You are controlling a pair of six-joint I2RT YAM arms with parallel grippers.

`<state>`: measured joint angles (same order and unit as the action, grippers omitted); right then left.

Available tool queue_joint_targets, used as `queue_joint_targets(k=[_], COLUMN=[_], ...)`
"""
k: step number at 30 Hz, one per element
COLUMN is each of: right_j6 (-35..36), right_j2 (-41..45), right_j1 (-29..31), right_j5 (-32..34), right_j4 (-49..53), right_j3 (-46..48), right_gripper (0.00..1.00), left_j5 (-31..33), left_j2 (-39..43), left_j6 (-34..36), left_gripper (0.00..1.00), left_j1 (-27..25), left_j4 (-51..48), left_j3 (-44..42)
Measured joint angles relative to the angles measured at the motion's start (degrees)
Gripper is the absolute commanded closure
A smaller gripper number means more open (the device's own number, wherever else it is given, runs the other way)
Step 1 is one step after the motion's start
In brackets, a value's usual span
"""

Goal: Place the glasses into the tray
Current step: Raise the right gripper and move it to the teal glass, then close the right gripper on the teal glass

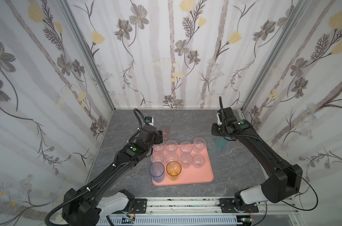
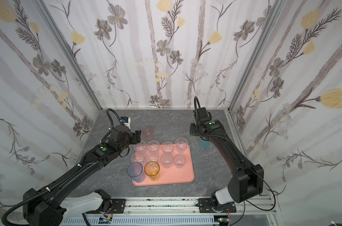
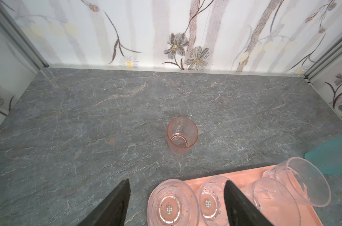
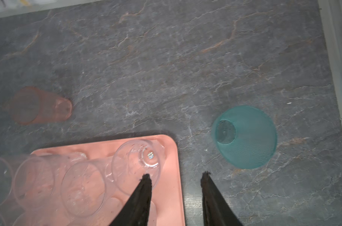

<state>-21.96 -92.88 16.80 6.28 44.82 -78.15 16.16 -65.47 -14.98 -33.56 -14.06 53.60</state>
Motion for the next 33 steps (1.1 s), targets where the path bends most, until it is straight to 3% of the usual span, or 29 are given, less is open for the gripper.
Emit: queue_joint_targets(k=[10, 21, 26, 31, 33], right_j6=[0.4, 0.0, 0.0, -0.1, 0.1], right_j2=[-1.4, -6.6, -7.5, -7.8, -7.5], right_j1=[-13.5, -14.8, -14.8, -14.8, -14.8], right_j5=[1.1, -1.4, -1.4, -1.4, -1.3], right_j4=[-5.4, -10.3, -12.0, -12.6, -12.8], right_j3=[7.0, 10.4, 11.9, 12.6, 12.6], right_gripper=[0.54, 0.59, 0.67, 0.89, 0.92], left_j5=[-4.0, -3.5, -3.0, -3.0, -3.0], left_j2=[-7.3, -10.9, -10.8, -10.8, -10.8], left_j6=[4.6, 8.8, 9.3, 9.9, 10.1], left_gripper=[0.18, 0.14, 0.14, 0.14, 0.14], left_j1=[-3.2, -5.7, -6.0, -6.3, -6.4], left_j4=[7.7, 10.4, 10.6, 10.8, 10.8], left_j3=[0.7, -0.5, -1.0, -1.1, -1.1])
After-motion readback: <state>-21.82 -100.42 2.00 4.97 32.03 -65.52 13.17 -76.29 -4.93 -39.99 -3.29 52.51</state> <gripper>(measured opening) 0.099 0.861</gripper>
